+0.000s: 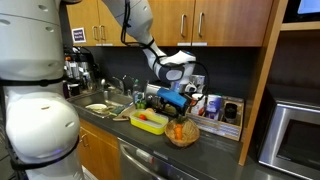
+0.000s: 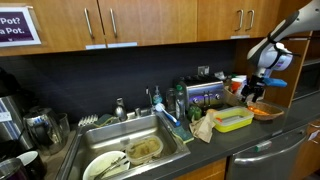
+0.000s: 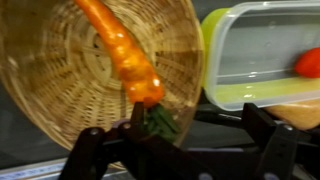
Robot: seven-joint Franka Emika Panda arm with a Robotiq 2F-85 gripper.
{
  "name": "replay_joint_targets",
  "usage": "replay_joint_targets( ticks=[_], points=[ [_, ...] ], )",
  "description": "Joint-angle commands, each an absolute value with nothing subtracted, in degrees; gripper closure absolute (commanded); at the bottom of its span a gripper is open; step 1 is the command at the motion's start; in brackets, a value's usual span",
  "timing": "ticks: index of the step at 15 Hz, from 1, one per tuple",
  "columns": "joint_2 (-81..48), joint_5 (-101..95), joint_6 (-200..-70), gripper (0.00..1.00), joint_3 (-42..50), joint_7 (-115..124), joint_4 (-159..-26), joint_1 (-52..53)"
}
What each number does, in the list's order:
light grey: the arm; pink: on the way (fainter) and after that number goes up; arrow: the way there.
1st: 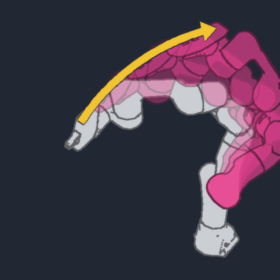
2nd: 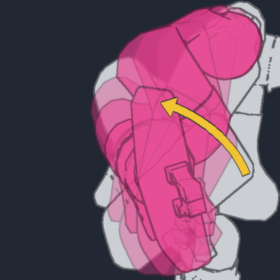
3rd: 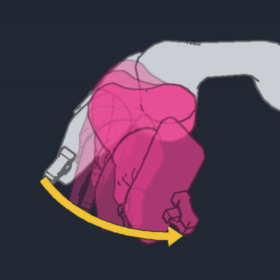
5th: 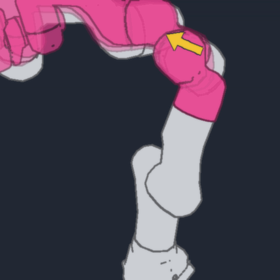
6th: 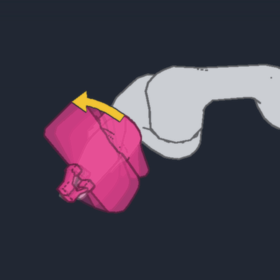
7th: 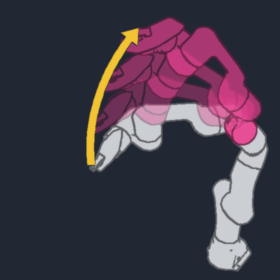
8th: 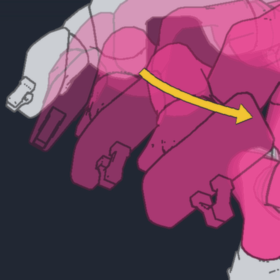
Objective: Put the basket on the counter then put the carrot in the yellow container.
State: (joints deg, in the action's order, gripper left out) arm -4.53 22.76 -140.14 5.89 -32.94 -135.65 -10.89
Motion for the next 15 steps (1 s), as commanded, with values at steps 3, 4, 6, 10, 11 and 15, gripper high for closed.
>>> replay_joint_targets(
  ticks=[3, 4, 6, 10, 11, 15],
  points=[
    [2.23, 34.66, -134.34, 0.00, 2.57, -48.16, -137.69, -6.74],
    [2.43, 36.34, -132.63, 0.00, 2.76, -51.33, -137.30, -6.23],
    [2.92, 39.06, -128.69, 0.00, 3.38, -57.39, -136.80, -5.42],
    [3.45, 38.74, -123.88, 0.00, 4.08, -61.27, -136.86, -5.43],
    [3.66, 38.01, -123.96, 0.00, 4.19, -60.23, -137.18, -5.49],
    [3.81, 34.65, -126.32, 0.00, 5.02, -56.37, -138.18, -5.95]
  ],
)
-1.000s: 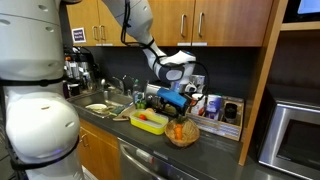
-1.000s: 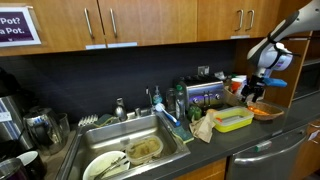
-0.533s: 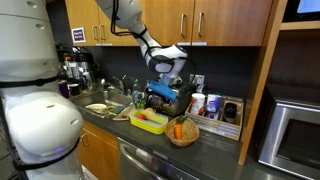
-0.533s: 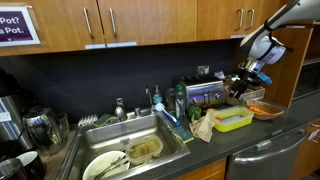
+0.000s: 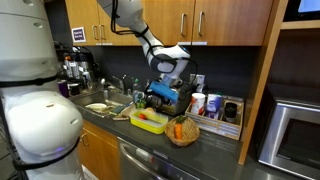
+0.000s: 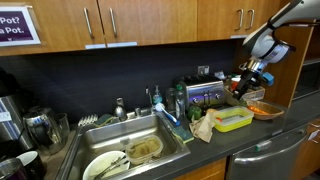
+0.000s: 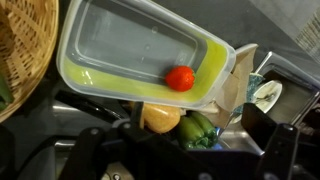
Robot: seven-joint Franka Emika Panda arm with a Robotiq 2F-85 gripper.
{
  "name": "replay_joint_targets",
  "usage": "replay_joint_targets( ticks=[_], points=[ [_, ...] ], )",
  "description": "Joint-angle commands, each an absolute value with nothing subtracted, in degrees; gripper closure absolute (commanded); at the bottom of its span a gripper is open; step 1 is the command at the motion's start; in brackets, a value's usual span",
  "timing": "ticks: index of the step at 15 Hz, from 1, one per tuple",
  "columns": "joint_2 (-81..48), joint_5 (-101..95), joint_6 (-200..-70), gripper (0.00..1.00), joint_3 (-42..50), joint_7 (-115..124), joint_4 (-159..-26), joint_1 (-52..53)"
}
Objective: Put the basket on the counter then put the carrot in the yellow container.
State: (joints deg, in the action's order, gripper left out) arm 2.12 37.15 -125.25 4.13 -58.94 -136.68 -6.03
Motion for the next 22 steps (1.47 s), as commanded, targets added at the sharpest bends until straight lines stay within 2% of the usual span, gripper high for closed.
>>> replay_joint_targets(
  ticks=[1, 8, 22],
  points=[
    [3.54, 33.83, -127.19, 0.00, 5.35, -55.77, -138.23, -6.13],
    [1.15, 25.41, -136.22, 0.00, 7.79, -47.67, -139.46, -7.41],
    [-5.67, 17.36, -139.21, 0.00, 9.62, -41.02, -138.39, -11.59]
  ],
)
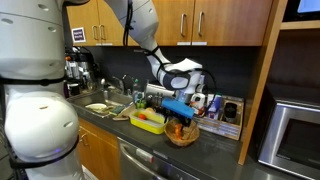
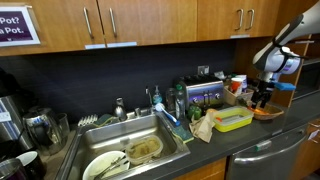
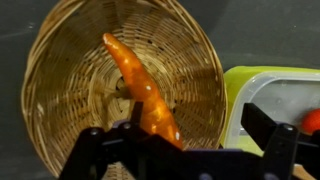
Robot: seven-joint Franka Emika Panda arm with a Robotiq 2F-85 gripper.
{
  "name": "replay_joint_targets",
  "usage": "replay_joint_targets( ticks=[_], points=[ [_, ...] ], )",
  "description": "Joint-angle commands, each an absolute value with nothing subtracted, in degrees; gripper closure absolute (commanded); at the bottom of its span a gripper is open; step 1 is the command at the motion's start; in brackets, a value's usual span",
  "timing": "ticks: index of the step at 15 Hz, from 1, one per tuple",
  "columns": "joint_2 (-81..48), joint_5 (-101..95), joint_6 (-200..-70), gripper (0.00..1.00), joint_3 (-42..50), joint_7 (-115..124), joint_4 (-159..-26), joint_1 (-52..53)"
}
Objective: Put the basket on the counter then put the carrot in the yellow container.
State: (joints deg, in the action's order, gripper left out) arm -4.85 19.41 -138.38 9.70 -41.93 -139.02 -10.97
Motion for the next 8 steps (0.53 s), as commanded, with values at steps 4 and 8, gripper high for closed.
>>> replay_joint_targets(
  ticks=[4, 8],
  points=[
    [-6.99, 17.82, -139.27, 0.00, 9.36, -43.21, -137.34, -12.43],
    [-8.69, 18.59, -139.68, 0.00, 8.97, -45.41, -135.76, -12.96]
  ],
)
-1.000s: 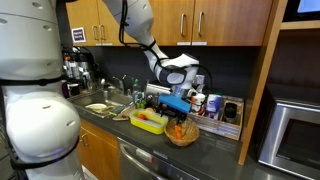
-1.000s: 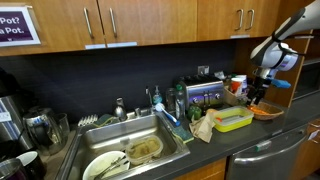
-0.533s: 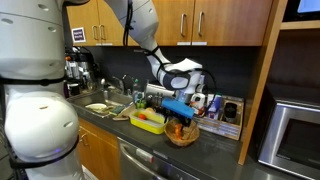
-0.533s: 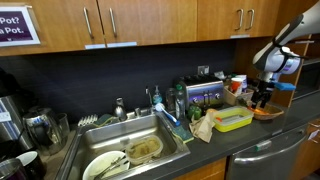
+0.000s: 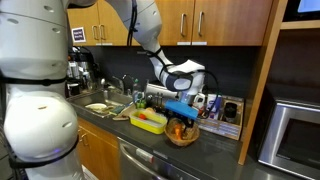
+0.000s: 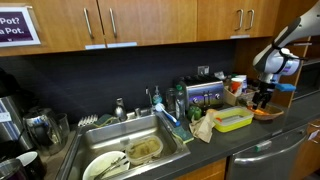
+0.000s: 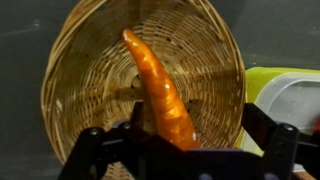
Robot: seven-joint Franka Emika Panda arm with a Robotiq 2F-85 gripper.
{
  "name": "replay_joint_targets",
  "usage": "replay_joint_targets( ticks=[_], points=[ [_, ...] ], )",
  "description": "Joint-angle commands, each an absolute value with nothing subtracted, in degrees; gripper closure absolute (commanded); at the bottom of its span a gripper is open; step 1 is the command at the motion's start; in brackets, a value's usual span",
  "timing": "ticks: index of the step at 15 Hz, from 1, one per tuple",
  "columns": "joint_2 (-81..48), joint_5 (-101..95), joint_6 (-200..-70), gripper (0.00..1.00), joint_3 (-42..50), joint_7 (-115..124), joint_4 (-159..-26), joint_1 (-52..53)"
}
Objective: Put the basket on the counter then put the carrot in the yellow container.
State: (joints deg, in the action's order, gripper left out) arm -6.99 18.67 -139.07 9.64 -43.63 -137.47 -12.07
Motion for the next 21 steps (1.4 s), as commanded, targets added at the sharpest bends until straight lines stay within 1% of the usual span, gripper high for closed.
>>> replay_joint_targets(
  ticks=[1, 11, 12, 13, 14, 20, 21],
  points=[
    [-9.25, 18.80, -139.62, 0.00, 8.89, -45.89, -135.18, -13.15],
    [-15.74, 25.45, -136.86, 0.00, 5.91, -52.54, -129.02, -16.51],
    [-16.02, 25.98, -136.50, 0.12, 5.63, -52.90, -128.79, -16.79],
    [-16.67, 26.29, -136.39, 0.27, 5.40, -53.35, -128.17, -17.06],
    [-16.89, 26.39, -136.28, 0.32, 5.25, -53.46, -128.04, -17.22],
    [-17.48, 25.44, -136.34, 0.81, 5.00, -52.59, -127.31, -17.52],
    [-17.46, 25.20, -136.51, 0.82, 5.02, -52.41, -127.27, -17.45]
  ],
)
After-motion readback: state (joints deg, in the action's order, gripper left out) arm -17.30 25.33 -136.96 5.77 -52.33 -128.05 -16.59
